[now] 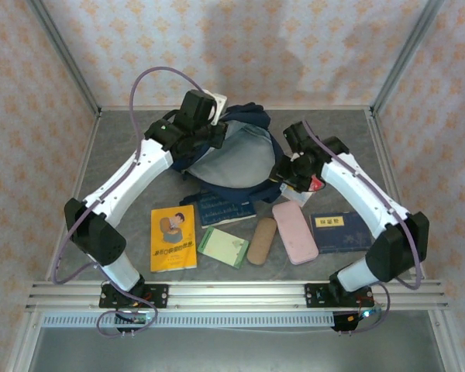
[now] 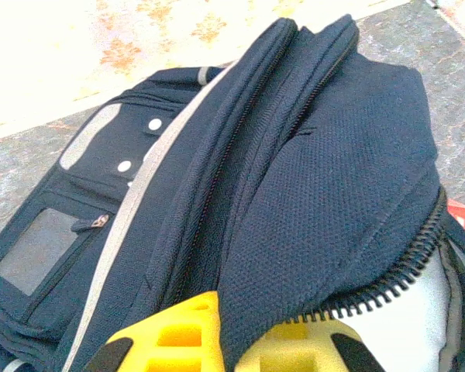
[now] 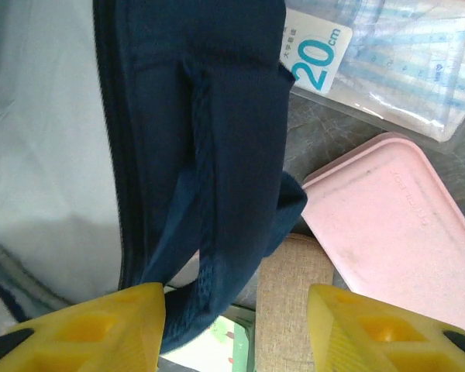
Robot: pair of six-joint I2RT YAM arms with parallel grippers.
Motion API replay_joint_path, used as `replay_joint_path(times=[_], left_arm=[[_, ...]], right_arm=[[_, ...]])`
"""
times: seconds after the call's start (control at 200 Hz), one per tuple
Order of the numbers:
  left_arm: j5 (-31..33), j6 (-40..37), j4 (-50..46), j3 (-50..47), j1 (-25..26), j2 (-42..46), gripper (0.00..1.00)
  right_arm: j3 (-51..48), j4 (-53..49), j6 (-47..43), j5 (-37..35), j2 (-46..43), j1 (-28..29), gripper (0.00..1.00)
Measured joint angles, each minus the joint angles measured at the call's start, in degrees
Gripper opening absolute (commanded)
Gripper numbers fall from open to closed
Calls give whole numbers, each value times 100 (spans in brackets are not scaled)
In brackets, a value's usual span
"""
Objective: Pack the student bag
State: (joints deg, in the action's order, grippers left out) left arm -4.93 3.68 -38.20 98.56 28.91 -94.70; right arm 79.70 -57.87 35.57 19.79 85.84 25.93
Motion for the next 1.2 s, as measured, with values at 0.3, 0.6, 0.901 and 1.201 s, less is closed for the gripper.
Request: replay_joint_path(times=[0.3,0.6,0.901,1.201], left_arm=[[540,308,-562,-258,72,785,0],[848,535,-793,-968,72,1207,0],[525,949,-686,-1141,-96,1204,0],[339,1150,-608,-1141,-131,1106,0]], right_arm=[[398,166,-234,260,1207,72,52],[968,96,-625,-114,1246,232,79],[-437,-330,-251,-876,-474,1207,74],[-1788,205,955,-1036,-605,1840,75]])
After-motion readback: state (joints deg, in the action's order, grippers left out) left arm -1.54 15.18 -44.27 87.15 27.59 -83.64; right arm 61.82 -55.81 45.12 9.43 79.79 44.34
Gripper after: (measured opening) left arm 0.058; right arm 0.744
